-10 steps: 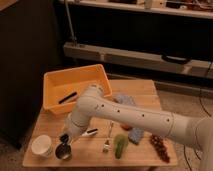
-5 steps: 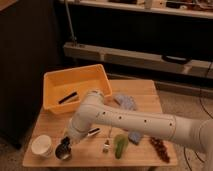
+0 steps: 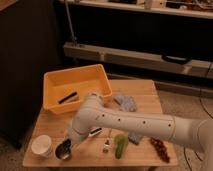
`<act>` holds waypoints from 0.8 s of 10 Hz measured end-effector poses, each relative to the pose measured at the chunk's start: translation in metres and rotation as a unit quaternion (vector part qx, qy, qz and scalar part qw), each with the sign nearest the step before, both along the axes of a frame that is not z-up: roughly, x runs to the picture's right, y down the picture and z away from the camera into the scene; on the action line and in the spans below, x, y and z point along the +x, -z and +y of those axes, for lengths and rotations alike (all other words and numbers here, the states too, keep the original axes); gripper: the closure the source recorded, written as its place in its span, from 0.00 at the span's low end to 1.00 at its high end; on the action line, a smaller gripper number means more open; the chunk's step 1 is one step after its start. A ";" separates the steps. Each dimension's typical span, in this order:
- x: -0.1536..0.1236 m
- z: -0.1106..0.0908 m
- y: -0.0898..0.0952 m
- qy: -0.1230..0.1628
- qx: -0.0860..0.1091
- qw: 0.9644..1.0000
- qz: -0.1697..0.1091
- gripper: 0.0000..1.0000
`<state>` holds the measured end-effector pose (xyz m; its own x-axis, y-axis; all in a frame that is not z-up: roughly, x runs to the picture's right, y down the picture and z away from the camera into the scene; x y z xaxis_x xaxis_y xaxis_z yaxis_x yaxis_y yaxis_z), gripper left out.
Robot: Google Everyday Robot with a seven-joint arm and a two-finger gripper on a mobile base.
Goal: Place brush in metal cup
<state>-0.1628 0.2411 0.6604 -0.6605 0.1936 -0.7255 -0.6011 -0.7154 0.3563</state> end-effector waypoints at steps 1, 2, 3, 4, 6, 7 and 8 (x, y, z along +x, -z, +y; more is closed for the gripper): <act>0.000 0.000 0.000 0.001 -0.002 1.000 0.000 0.98; -0.001 0.001 0.001 0.003 -0.004 1.000 0.000 0.93; -0.004 0.003 0.001 0.008 -0.008 1.000 -0.001 0.79; -0.006 0.004 0.001 0.011 -0.009 1.000 -0.001 0.71; -0.007 0.005 -0.001 0.012 -0.016 1.000 0.002 0.53; -0.007 0.006 -0.002 0.011 -0.020 1.000 0.003 0.40; -0.008 0.007 -0.003 0.012 -0.023 1.000 0.003 0.31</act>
<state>-0.1705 0.2480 0.6634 -0.6609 0.1766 -0.7294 -0.6158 -0.6830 0.3927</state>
